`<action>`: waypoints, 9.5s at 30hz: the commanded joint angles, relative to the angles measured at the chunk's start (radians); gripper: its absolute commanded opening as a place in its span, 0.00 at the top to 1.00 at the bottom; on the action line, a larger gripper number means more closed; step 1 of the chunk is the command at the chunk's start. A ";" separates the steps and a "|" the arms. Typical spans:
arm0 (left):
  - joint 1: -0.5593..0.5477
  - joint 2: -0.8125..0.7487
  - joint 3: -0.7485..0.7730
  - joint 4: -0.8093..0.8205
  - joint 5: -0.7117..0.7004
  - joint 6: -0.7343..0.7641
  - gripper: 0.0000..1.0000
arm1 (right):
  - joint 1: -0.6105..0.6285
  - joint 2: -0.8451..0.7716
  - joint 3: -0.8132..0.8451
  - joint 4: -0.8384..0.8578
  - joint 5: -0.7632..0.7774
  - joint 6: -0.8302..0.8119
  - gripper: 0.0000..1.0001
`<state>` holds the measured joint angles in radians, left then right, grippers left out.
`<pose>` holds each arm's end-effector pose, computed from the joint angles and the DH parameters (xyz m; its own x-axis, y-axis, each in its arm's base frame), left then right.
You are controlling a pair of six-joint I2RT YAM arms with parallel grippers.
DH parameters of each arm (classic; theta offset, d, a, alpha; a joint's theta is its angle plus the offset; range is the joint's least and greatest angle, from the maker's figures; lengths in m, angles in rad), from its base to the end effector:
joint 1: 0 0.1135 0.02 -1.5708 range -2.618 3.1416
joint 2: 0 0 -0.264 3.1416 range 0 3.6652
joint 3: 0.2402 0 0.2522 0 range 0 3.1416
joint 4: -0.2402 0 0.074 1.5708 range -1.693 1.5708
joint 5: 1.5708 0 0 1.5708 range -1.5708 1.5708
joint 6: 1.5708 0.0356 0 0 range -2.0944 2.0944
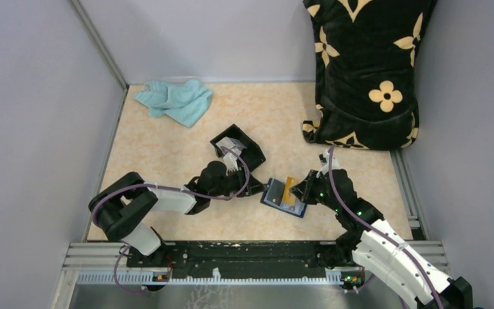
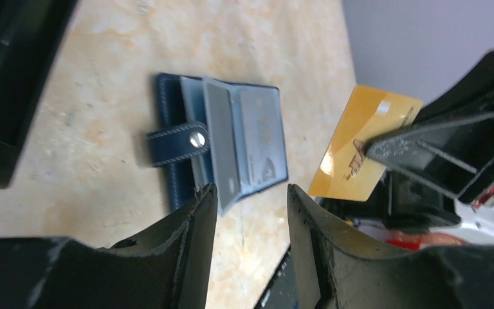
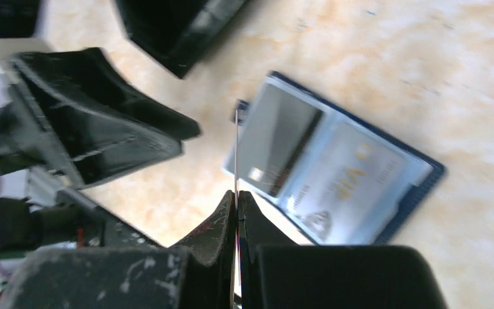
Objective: Put the credit cards into the card holder
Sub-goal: Pick up the credit card from the storage box, then insert the credit card into the card holder.
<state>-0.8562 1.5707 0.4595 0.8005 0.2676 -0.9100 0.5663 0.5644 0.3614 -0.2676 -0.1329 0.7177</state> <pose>0.1800 -0.2219 0.1515 -0.8283 -0.2071 -0.5205 0.3902 0.4535 -0.8013 0.1210 0.0825 0.2145 -0.7035 0.3252 -0.6319 -0.2240 0.7424 0.6314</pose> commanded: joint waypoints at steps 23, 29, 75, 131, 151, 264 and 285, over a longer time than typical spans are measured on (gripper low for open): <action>-0.041 0.113 0.168 -0.251 -0.167 0.134 0.52 | -0.009 0.057 0.076 -0.325 0.379 0.173 1.00; -0.043 0.115 0.168 -0.250 -0.171 0.135 0.52 | -0.012 0.031 0.077 -0.347 0.391 0.181 1.00; -0.047 0.125 0.167 -0.258 -0.183 0.144 0.52 | -0.023 0.049 0.003 -0.294 0.364 0.212 1.00; -0.049 0.045 0.021 -0.231 -0.226 0.090 0.53 | -0.026 0.263 -0.033 0.240 0.120 0.190 1.00; -0.050 -0.030 0.137 -0.354 -0.142 0.281 0.57 | -0.042 0.168 -0.130 0.208 0.088 0.224 1.00; -0.110 0.174 0.109 -0.284 -0.174 0.169 0.56 | -0.217 0.433 -0.294 0.544 -0.071 0.168 1.00; -0.112 0.172 0.120 -0.308 -0.166 0.173 0.57 | -0.217 0.458 -0.254 0.476 -0.072 0.076 1.00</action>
<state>-0.9493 1.7115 0.5896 0.5922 0.0792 -0.7471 0.3576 1.0245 0.0883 0.3328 -0.2810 0.8726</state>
